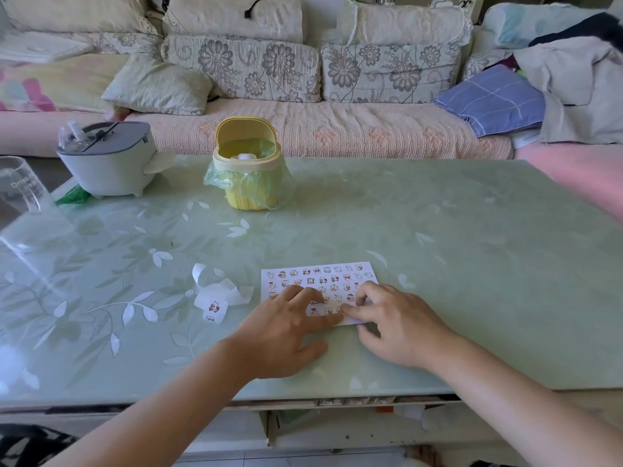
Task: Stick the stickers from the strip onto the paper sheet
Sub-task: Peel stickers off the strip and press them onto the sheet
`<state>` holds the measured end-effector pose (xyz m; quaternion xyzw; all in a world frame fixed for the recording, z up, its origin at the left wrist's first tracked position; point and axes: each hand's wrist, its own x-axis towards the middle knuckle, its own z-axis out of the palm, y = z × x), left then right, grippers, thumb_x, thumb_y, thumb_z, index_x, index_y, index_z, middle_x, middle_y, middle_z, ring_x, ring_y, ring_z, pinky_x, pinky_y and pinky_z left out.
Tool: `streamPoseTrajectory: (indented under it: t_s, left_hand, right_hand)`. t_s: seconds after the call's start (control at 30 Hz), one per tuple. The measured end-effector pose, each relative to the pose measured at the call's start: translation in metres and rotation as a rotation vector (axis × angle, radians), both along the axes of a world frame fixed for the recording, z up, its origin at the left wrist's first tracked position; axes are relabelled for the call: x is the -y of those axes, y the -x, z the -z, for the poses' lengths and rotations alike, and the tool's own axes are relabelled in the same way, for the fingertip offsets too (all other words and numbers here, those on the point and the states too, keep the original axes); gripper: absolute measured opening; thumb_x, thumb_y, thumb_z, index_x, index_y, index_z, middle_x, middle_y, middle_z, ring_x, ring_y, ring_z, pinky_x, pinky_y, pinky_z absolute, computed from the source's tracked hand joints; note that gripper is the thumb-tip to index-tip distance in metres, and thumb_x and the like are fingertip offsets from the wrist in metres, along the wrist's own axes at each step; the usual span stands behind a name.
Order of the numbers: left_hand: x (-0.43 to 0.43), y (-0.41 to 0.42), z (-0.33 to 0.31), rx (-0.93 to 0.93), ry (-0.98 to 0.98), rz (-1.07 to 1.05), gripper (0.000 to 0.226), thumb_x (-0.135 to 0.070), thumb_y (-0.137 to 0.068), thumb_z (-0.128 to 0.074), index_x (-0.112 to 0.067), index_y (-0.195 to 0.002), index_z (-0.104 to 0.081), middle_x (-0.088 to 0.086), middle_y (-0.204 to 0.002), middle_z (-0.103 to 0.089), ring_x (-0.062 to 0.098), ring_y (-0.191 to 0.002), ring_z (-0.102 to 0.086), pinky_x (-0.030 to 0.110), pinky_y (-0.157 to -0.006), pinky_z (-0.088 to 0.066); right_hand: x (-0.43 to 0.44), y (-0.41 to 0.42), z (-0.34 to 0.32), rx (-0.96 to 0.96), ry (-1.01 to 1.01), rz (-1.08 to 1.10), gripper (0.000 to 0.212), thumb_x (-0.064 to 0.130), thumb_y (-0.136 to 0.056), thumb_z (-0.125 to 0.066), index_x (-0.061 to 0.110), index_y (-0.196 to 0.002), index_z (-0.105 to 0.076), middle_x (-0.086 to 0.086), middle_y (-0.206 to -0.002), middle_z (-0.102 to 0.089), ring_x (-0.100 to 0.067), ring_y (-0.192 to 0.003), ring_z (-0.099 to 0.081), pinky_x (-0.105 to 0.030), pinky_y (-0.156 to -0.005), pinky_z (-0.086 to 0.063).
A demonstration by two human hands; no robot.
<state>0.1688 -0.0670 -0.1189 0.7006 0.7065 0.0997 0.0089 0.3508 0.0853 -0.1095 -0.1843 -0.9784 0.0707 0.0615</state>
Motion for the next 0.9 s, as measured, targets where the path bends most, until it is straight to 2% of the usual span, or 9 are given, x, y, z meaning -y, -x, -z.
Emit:
streamPoseTrajectory:
  t_s: [0.13,0.33,0.5,0.63,0.77,0.9]
  left_hand:
    - [-0.001,-0.005,0.003,0.038,-0.046,-0.064,0.044,-0.054,-0.092,-0.038,-0.043,-0.133,-0.051,-0.006,-0.127,-0.051,0.018,-0.114,-0.046,0.040,-0.091,-0.049]
    - [-0.005,-0.007,0.004,0.018,-0.068,-0.072,0.048,-0.059,-0.091,-0.038,-0.041,-0.134,-0.053,-0.005,-0.121,-0.053,0.021,-0.109,-0.050,0.040,-0.087,-0.050]
    - [-0.004,-0.004,-0.002,0.105,-0.044,-0.055,0.045,-0.063,-0.090,-0.039,-0.045,-0.125,-0.061,-0.004,-0.122,-0.056,0.020,-0.110,-0.052,0.038,-0.088,-0.050]
    - [-0.002,-0.003,-0.003,0.123,-0.010,-0.056,0.051,-0.065,-0.088,-0.032,-0.046,-0.128,-0.057,-0.008,-0.128,-0.052,0.016,-0.117,-0.046,0.034,-0.093,-0.046]
    - [0.003,0.004,-0.004,0.211,-0.105,-0.069,0.045,-0.048,-0.088,-0.038,-0.031,-0.120,-0.064,-0.009,-0.120,-0.058,0.015,-0.113,-0.051,0.036,-0.092,-0.048]
    - [0.012,0.018,-0.013,0.248,-0.300,-0.119,0.024,-0.029,-0.089,-0.051,-0.024,-0.107,-0.066,-0.011,-0.102,-0.060,0.013,-0.096,-0.053,0.029,-0.076,-0.048]
  right_hand:
    - [-0.003,-0.002,-0.004,-0.037,0.023,-0.010,0.039,0.040,-0.082,-0.042,0.043,-0.102,-0.075,0.014,-0.098,-0.056,-0.013,-0.085,-0.060,-0.023,-0.061,-0.034]
    - [0.001,0.000,-0.006,0.011,0.040,-0.008,0.052,0.042,-0.081,-0.040,0.042,-0.129,-0.062,0.013,-0.107,-0.052,-0.013,-0.095,-0.057,-0.026,-0.068,-0.039]
    - [-0.003,0.007,-0.014,0.030,0.065,-0.023,0.029,0.042,-0.086,-0.052,0.041,-0.105,-0.073,0.015,-0.102,-0.051,-0.007,-0.089,-0.055,-0.024,-0.069,-0.034]
    - [0.002,0.018,-0.021,0.020,0.118,0.008,0.024,0.041,-0.088,-0.054,0.038,-0.100,-0.076,0.019,-0.098,-0.053,-0.007,-0.086,-0.057,-0.023,-0.070,-0.037]
    - [0.011,0.039,-0.031,-0.048,0.172,0.064,0.022,0.039,-0.090,-0.056,0.039,-0.102,-0.075,0.014,-0.105,-0.063,-0.009,-0.093,-0.060,-0.028,-0.081,-0.048]
    - [0.019,0.062,-0.040,-0.128,0.330,0.129,0.013,0.035,-0.089,-0.060,0.036,-0.092,-0.073,0.018,-0.096,-0.065,-0.007,-0.093,-0.061,-0.029,-0.083,-0.049]
